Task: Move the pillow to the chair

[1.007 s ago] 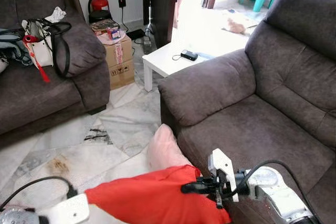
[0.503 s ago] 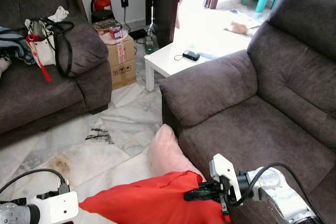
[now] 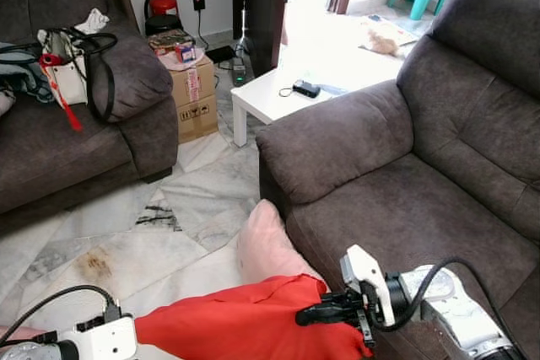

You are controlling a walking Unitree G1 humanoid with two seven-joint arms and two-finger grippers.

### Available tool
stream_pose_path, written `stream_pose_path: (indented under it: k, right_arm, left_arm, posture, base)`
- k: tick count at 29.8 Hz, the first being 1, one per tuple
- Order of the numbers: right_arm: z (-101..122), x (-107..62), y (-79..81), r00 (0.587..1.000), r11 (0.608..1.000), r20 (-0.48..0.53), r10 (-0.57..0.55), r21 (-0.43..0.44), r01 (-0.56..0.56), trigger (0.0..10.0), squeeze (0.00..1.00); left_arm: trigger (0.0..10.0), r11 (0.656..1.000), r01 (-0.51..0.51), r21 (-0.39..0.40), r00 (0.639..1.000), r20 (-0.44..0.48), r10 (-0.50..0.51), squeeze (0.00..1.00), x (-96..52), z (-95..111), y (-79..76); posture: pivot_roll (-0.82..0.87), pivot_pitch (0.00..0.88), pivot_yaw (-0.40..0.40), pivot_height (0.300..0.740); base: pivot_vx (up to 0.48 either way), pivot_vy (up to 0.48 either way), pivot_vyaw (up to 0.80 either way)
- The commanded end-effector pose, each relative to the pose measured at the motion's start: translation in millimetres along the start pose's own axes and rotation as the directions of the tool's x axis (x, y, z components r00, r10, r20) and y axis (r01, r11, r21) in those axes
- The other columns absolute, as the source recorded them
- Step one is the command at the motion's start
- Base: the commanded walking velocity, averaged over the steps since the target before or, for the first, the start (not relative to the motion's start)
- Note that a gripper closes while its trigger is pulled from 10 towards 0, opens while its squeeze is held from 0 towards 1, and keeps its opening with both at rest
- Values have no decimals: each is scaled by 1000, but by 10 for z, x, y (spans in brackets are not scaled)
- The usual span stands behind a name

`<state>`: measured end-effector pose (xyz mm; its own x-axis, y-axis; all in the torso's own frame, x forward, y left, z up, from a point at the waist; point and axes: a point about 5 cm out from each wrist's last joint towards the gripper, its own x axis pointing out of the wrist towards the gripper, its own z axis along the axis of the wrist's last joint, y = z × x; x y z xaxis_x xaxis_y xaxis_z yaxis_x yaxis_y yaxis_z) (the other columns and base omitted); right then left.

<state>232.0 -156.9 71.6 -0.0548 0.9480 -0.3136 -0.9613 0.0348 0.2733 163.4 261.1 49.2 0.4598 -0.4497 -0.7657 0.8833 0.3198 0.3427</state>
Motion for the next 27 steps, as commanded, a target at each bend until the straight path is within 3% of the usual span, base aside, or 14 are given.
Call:
stream_pose_path:
  k: [1,11,16,20,27]
  right_arm:
    - [165,-34,39,997,994,40,59,-96,-55,10000,0]
    - [168,-65,103,994,989,17,112,-102,-110,10000,0]
    - [167,-98,134,992,986,7,130,-105,-128,10000,0]
    - [153,-129,153,990,984,-7,142,-103,-142,10000,0]
    - [157,-132,163,989,983,-9,146,-106,-147,10000,0]
  left_arm:
    - [10000,1000,21,-14,999,40,-21,0,3,30,-21]
    - [10000,998,68,-10,997,31,-68,0,-100,-18,5]
    - [10000,992,94,88,994,-66,-88,0,-111,-162,20]
    - [10000,985,43,170,995,-98,-26,0,-98,-200,100]
    - [10000,962,-102,255,992,-51,119,0,-35,-119,296]
  posture:
    - [158,104,-102,740]
    - [156,101,-105,740]
    - [149,101,-108,740]
    - [148,100,-111,740]
    - [145,94,-115,740]
  base:
    - [0,0,0]
    - [0,0,0]
    - [0,0,0]
    - [0,0,0]
    - [0,0,0]
